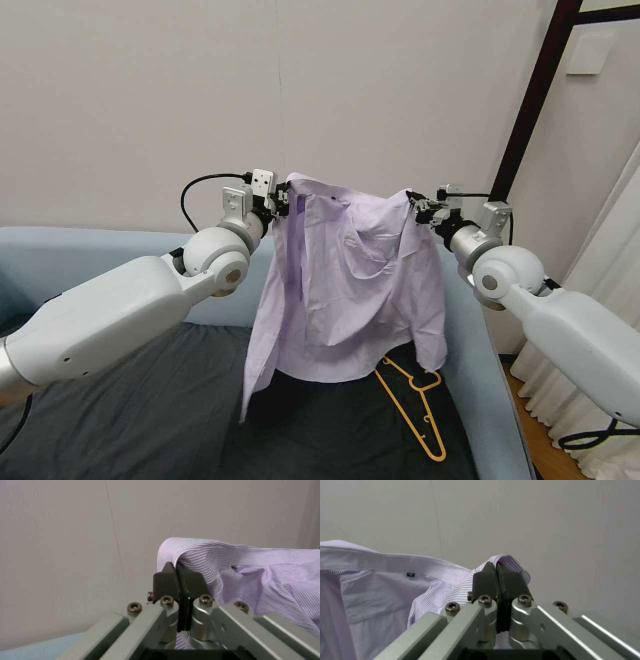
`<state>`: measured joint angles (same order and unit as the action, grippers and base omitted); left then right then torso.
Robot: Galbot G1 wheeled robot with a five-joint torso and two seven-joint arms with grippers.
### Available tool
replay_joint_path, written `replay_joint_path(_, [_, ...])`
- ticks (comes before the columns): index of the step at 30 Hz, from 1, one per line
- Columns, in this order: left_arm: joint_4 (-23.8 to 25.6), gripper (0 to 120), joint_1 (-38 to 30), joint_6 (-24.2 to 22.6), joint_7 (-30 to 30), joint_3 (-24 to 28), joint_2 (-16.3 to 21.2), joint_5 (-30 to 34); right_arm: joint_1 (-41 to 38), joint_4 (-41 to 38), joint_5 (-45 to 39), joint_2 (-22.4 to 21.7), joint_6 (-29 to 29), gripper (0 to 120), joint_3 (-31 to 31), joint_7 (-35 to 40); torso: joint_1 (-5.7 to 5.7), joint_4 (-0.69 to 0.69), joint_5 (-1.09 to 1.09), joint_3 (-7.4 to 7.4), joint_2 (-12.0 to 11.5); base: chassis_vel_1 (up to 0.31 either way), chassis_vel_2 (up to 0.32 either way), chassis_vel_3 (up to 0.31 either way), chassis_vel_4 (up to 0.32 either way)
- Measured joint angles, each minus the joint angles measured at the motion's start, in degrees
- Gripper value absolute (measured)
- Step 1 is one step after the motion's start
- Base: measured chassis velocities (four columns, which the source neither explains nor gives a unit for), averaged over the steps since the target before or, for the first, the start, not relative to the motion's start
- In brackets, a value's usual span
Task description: Pick up the clothes from the sofa and hang them on the clothes hanger.
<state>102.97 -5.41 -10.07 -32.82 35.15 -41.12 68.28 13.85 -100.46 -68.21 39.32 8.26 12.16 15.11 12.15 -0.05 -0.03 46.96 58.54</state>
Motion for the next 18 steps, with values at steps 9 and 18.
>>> replay_joint_path(9, [14.2,0,7.7,-0.2,-0.6,-7.5,13.3,1.4,7.1,-15.9,-5.4,-5.9,1.7,0,-4.0,6.4,-0.02,0.04,-0.02,-0.02,0.0,0.0,0.0,0.0,0.0])
replay_joint_path(18, [24.4,0,8.2,-0.4,-0.9,-11.9,23.2,6.4,10.1,-26.9,-14.6,-10.7,5.2,0,-11.3,12.5,-0.03,-0.02,-0.01,-0.03,0.0,0.0,0.0,0.0,0.0])
